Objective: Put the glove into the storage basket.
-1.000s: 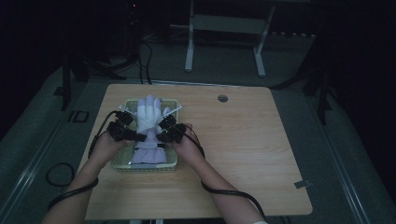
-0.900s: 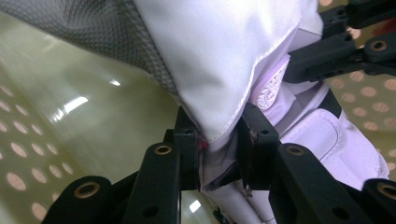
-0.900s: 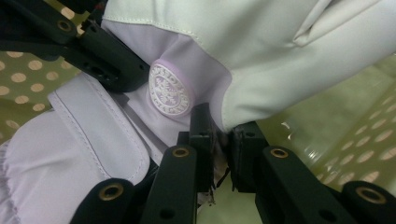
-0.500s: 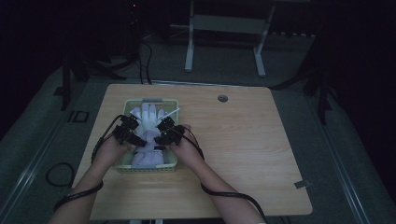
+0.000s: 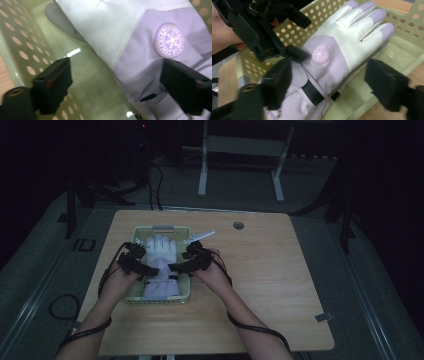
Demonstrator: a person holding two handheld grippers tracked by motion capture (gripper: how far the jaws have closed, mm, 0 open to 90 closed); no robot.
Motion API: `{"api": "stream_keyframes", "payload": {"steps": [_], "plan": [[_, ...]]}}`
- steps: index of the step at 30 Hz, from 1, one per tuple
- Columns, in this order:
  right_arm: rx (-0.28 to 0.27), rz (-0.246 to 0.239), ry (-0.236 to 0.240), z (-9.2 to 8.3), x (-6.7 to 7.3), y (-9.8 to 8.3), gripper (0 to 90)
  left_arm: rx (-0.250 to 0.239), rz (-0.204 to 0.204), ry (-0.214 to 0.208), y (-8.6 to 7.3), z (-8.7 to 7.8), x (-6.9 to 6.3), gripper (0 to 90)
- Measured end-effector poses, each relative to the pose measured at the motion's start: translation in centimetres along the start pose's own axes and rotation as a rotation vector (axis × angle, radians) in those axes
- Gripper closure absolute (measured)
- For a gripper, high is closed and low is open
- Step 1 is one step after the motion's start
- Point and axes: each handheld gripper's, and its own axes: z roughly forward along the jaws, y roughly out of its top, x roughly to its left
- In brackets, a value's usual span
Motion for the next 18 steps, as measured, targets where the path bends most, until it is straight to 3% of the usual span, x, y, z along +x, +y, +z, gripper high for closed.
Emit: {"api": "stream_keyframes", "payload": {"steps": [2,3,4,5,6,7,10,12,17,18], "plan": [[-0.005,-0.027,0.004,-0.4,-0.1,-0.2,17.6,-0.021,0.006,0.008,-0.1,-0.3,-0.1,1.3],[-0.004,-0.032,0.006,-0.6,-0.2,-0.2,16.8,-0.071,0.009,-0.003,-0.1,-0.9,-0.4,1.3],[-0.004,-0.032,0.006,-0.6,-0.2,-0.2,16.8,-0.071,0.009,-0.003,-0.1,-0.9,-0.4,1.3],[-0.018,-0.030,0.012,-1.0,-0.3,-0.4,15.9,-0.122,0.009,-0.025,-0.2,-1.6,-0.9,1.3],[-0.022,-0.034,0.011,-1.1,-0.4,-0.5,15.9,-0.122,0.009,-0.025,-0.2,-1.6,-0.9,1.3],[-0.025,-0.040,0.010,-1.3,-0.5,-0.5,15.7,-0.153,0.016,-0.047,-0.1,-2.2,-1.5,1.4],[-0.026,-0.041,0.005,-1.6,-0.7,-0.7,15.7,-0.169,0.026,-0.068,0.0,-2.5,-2.1,1.4],[-0.019,-0.046,-0.001,-2.0,-1.0,-1.1,15.6,-0.202,0.027,-0.103,0.0,-3.1,-3.0,1.4],[-0.024,-0.041,-0.005,-2.6,-1.4,-1.4,15.1,-0.221,0.039,-0.135,0.1,-3.5,-4.0,1.3],[-0.026,-0.042,-0.013,-3.3,-1.8,-1.8,15.0,-0.233,0.049,-0.165,0.3,-3.7,-5.0,1.3]]}}
